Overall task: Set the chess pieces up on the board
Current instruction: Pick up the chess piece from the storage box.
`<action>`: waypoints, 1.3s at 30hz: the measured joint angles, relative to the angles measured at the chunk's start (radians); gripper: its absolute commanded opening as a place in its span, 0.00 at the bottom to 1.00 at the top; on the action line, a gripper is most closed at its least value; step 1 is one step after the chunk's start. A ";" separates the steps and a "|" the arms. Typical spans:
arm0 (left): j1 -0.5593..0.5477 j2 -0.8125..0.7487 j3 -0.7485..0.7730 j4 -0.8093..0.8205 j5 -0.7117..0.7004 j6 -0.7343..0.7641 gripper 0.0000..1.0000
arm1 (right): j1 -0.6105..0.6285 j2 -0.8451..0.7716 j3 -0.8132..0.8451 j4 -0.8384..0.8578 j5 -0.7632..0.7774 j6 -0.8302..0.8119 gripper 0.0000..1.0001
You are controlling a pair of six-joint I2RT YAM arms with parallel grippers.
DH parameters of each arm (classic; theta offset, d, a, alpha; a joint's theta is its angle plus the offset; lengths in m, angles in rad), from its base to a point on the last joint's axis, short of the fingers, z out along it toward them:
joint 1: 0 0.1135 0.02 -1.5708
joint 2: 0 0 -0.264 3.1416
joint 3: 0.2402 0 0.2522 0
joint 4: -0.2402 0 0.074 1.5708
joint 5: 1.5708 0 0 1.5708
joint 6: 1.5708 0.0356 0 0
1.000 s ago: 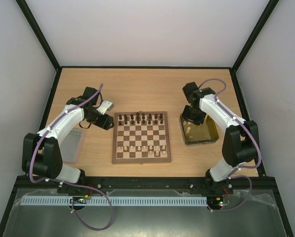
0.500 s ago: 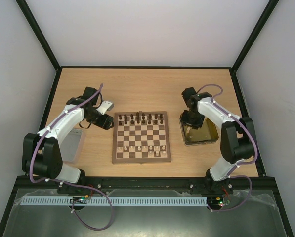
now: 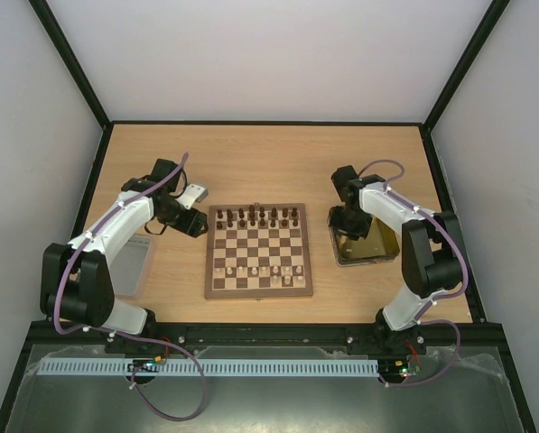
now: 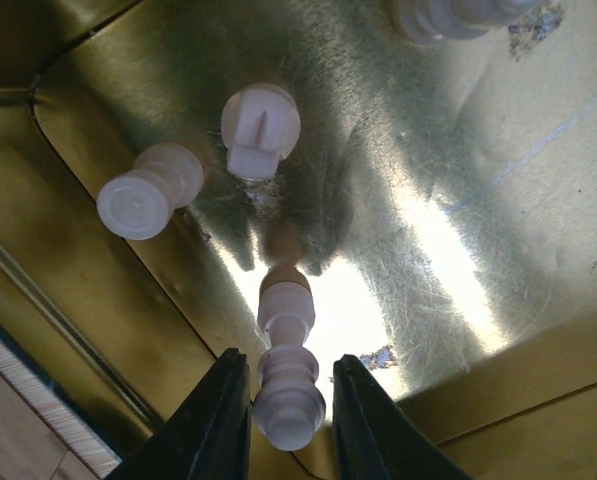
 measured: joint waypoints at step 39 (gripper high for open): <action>0.000 0.007 0.000 0.000 -0.001 0.000 0.75 | 0.056 -0.135 0.106 -0.147 0.084 -0.011 0.03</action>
